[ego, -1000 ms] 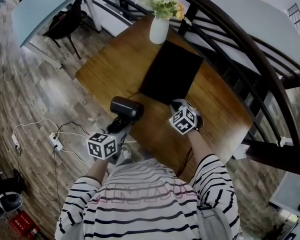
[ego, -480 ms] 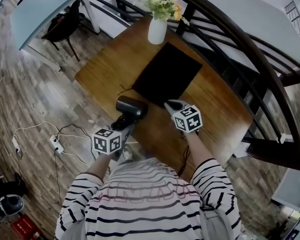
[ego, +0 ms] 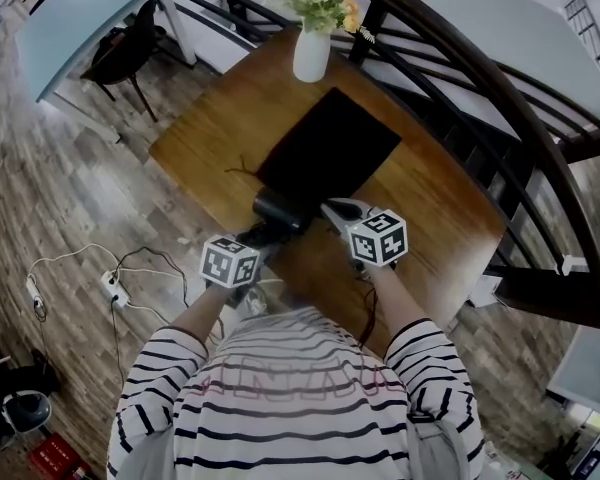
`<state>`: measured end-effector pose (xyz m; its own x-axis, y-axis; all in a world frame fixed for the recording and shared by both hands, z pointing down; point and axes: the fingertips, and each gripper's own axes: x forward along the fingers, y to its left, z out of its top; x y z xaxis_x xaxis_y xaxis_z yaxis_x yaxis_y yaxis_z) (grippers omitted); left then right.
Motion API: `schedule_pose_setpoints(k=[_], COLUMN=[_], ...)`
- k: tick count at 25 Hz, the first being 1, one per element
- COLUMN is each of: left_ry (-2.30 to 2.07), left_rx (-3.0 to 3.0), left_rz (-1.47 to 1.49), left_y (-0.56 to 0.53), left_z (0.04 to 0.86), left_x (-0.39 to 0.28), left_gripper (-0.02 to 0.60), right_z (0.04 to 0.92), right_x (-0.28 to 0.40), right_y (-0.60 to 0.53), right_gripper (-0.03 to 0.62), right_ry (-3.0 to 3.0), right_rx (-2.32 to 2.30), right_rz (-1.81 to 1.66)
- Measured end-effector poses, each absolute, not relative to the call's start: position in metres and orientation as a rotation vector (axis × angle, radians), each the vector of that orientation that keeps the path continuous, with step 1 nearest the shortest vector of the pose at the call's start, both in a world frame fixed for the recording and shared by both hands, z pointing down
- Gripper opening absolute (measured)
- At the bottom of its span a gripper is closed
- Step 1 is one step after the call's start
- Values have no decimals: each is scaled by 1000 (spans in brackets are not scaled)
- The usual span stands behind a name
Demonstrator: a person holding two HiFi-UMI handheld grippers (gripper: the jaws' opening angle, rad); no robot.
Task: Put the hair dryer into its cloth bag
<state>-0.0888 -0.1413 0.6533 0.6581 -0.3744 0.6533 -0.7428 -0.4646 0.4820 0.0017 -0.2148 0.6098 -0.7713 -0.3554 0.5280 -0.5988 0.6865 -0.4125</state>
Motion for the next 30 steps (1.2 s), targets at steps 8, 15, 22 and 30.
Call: schedule_pose_setpoints(k=[8,15,22,30], left_ry=[-758,-718,-702,-692], left_rx=[2074,2060,2054,2078], left_rz=[689,759,767,802], left_y=[-137,-137,-149,-170], left_z=[664,674,673,667], left_x=[-74,-69,-55,-34], left_gripper=[169,169,169,169], right_z=[597,587,579,567], right_x=[5,8,12,15], right_y=[-197,-191,-182,-178], right_gripper=[14,14,14,14], right_ry=[-2520,-2545,-2554,-2550], right_rx=[741,768,758,768], right_rz=[759,710,648,496])
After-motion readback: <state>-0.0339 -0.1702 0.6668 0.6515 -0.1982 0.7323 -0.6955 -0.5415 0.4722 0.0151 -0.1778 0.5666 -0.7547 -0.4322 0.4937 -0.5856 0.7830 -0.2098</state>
